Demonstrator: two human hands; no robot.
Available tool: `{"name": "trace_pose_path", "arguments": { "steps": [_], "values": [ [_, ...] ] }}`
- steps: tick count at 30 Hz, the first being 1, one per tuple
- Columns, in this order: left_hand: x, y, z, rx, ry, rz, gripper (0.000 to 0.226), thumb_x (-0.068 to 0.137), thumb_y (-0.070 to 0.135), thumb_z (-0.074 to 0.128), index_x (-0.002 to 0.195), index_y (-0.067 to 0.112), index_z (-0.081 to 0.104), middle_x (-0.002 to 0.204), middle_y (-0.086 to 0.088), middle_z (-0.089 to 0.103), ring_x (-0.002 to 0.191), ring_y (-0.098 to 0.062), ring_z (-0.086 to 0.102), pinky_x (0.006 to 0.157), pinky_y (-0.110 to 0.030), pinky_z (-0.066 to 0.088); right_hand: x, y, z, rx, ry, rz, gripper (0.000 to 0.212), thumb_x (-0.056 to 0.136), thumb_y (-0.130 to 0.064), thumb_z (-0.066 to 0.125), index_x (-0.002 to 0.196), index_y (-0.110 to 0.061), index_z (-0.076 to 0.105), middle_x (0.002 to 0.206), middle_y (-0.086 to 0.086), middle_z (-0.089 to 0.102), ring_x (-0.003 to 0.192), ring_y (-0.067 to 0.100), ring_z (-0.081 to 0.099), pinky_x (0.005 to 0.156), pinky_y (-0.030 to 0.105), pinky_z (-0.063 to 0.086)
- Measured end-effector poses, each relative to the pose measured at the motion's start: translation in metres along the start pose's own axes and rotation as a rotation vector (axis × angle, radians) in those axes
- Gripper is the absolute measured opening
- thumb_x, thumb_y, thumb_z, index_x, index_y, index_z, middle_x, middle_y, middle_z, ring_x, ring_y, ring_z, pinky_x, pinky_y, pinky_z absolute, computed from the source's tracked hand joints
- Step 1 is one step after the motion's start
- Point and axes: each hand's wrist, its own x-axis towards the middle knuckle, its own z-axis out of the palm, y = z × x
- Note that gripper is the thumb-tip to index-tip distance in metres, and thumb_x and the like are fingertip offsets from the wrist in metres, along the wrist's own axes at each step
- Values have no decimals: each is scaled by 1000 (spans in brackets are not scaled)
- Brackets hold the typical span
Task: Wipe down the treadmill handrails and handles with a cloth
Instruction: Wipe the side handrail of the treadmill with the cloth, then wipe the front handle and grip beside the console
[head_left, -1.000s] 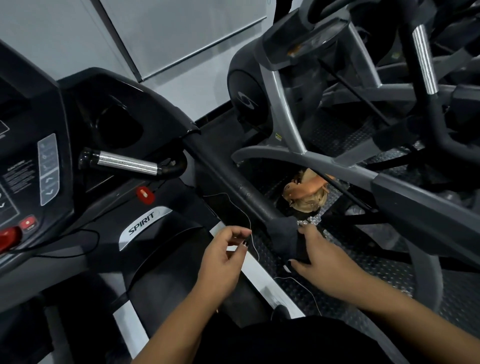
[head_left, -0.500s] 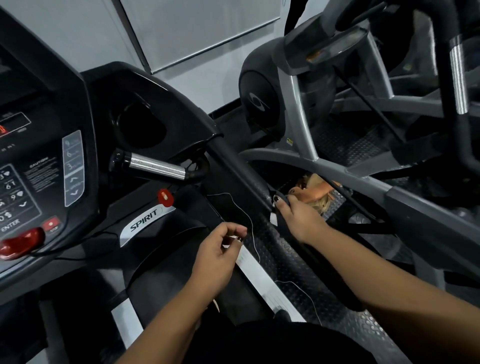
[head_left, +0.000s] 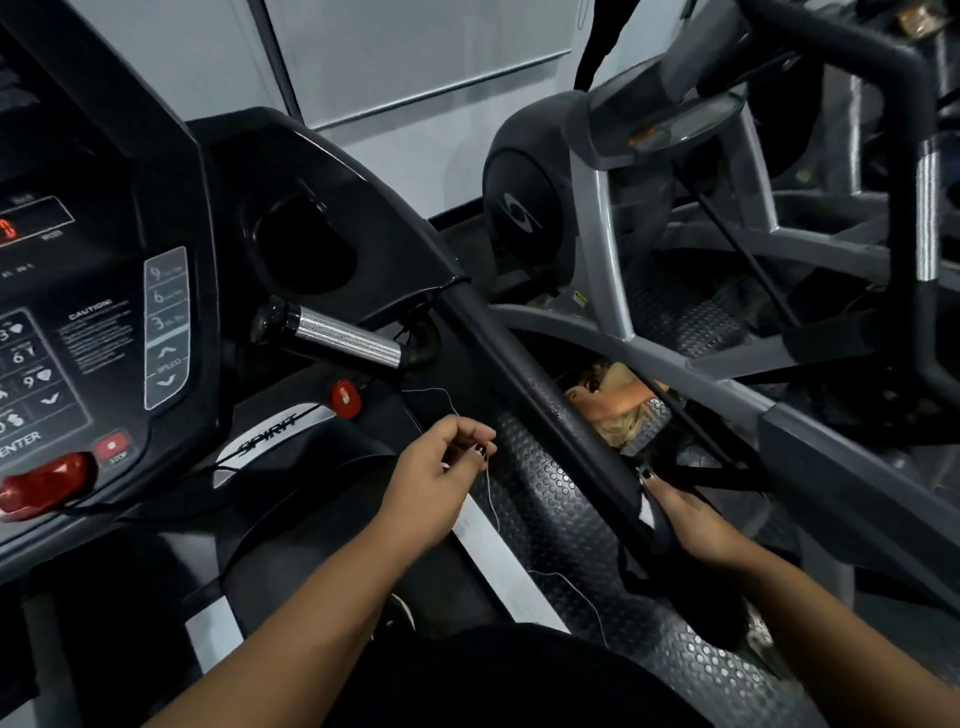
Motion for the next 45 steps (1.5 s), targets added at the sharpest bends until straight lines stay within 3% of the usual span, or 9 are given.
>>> {"name": "trace_pose_path", "arguments": {
  "steps": [4,9,14,19,23,30,36,39,45],
  "values": [
    [5,-7,-6,-12,-15,-17,34,93,-4,55,96,28,66,91,8,72,85,-14,69,91,-50,53,-21,28,4,-178,108,-76,86,79,-86,26,135,-26,52,137,1,58,124,19,52,101,38,39],
    [10,-12,-10,-12,-23,-41,34,93,-5,54,96,26,66,91,8,72,84,-14,70,91,-48,54,-42,26,29,-584,316,-323,70,93,-55,41,151,-19,28,144,5,45,127,24,49,94,35,44],
    [17,-8,-10,-28,-42,-35,32,93,-4,55,96,25,67,89,8,73,82,-10,69,87,-36,55,-25,11,52,-763,456,-380,81,79,-42,72,145,-8,39,126,20,56,102,35,62,78,42,56],
    [20,1,-15,-46,-57,-36,29,93,-5,54,96,21,66,87,6,72,79,-5,67,76,-18,50,2,-35,70,-846,492,-447,84,76,-39,75,144,-5,40,127,25,55,105,40,61,80,48,56],
    [22,2,-22,-26,-71,-21,29,92,-5,55,96,21,67,87,8,72,81,-7,68,79,-20,51,22,-79,80,-935,513,-482,90,74,-36,78,147,-5,36,129,22,54,107,37,60,79,45,56],
    [25,15,-31,67,-135,39,23,93,2,58,98,22,68,92,9,71,91,-9,68,91,-37,55,50,-129,85,-924,431,-521,93,86,-22,63,154,-10,1,147,17,33,117,33,51,88,39,51],
    [33,55,-44,201,-212,184,17,93,11,62,98,26,69,90,7,71,86,-13,67,84,-36,55,41,-113,80,-790,386,-615,89,92,-57,45,156,-17,-3,157,16,20,133,34,36,108,44,38],
    [47,86,-60,309,-196,322,14,93,12,63,98,24,68,92,11,70,85,-3,64,81,-27,52,28,-92,79,-810,408,-630,74,98,-51,31,155,-21,-5,160,14,13,142,33,25,116,46,28],
    [69,148,-109,519,-73,498,13,92,15,63,102,21,69,92,12,68,87,4,62,79,-14,48,11,-69,74,-610,415,-623,82,90,-21,61,155,-14,10,156,14,19,143,31,26,116,41,30]
  ]
}}
